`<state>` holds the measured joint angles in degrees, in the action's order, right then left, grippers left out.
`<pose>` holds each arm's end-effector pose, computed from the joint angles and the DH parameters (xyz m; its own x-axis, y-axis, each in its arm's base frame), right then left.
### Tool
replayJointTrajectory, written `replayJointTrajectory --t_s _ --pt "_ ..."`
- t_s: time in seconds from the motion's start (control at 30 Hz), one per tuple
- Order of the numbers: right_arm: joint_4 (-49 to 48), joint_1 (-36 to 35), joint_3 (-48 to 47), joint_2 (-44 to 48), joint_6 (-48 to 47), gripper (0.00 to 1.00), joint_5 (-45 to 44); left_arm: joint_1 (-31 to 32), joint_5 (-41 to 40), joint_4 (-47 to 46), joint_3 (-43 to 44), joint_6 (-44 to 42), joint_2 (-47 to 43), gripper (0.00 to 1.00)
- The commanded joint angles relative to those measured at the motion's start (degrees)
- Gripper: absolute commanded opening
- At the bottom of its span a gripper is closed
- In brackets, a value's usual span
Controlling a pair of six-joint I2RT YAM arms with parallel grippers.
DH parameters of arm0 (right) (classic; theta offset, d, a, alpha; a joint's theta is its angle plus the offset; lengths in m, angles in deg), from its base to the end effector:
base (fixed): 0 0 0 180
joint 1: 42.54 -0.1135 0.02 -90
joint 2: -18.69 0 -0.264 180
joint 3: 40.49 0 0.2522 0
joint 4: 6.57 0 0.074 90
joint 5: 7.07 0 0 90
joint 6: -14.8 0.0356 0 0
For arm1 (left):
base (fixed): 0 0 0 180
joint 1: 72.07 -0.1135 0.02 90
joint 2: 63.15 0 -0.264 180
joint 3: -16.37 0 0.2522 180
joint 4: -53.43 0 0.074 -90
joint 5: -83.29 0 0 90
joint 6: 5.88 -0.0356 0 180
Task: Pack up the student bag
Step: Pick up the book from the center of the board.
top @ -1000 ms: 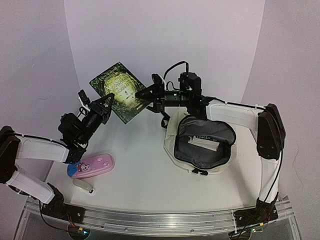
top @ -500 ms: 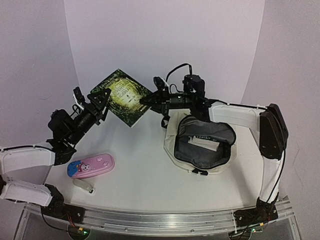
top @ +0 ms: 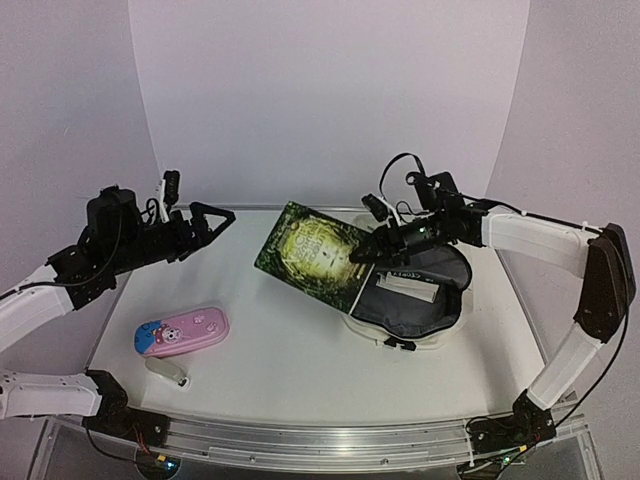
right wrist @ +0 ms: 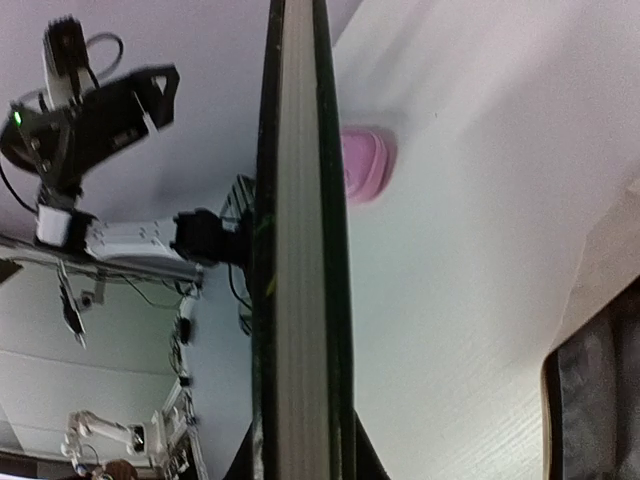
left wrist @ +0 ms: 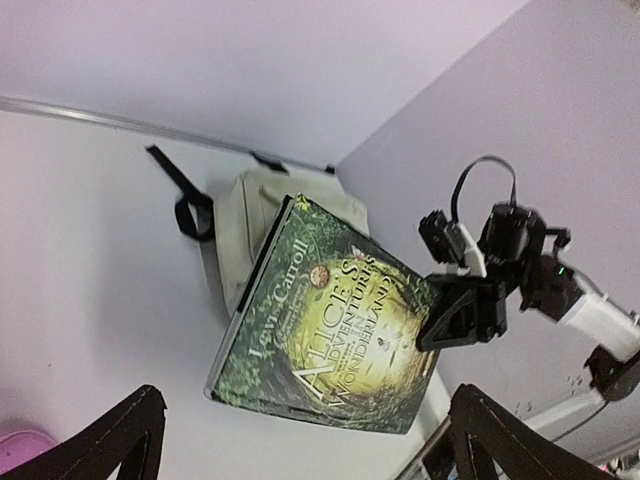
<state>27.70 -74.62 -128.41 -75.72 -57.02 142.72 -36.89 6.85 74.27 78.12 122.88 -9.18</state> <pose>0.2891 0.2175 0.2882 -0.7820 -0.3049 -0.5436 -0.6082 0.1830 0.7724 0.1753 -0.1338 0.3366 -0.6115 -0.3135 -0.7264 0.4667 0.5985 -0.6512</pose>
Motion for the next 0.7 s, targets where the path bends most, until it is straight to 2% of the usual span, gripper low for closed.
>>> replayJointTrajectory --t_s 0.0,0.1,0.23,0.37,0.67 --pt "21.3 -0.6 -4.0 4.6 -24.4 0.00 2.2 -0.3 16.2 9.7 6.7 -7.5 7.5 0.99" --pt "27.9 -0.6 -5.1 5.9 -30.7 0.00 1.8 -0.2 25.9 5.9 6.1 -7.2 9.8 0.96" --pt "30.2 -0.6 -4.9 7.6 -33.5 0.00 1.3 -0.2 31.6 3.6 4.3 -7.2 11.1 0.88" --pt "31.2 -0.7 -5.7 8.0 -33.9 0.00 3.0 -0.2 34.8 -0.1 1.9 -6.3 12.6 0.82" --pt "31.9 -1.7 -9.7 6.9 -31.3 0.00 9.5 -0.1 39.4 -6.0 0.3 -7.1 16.5 0.79"
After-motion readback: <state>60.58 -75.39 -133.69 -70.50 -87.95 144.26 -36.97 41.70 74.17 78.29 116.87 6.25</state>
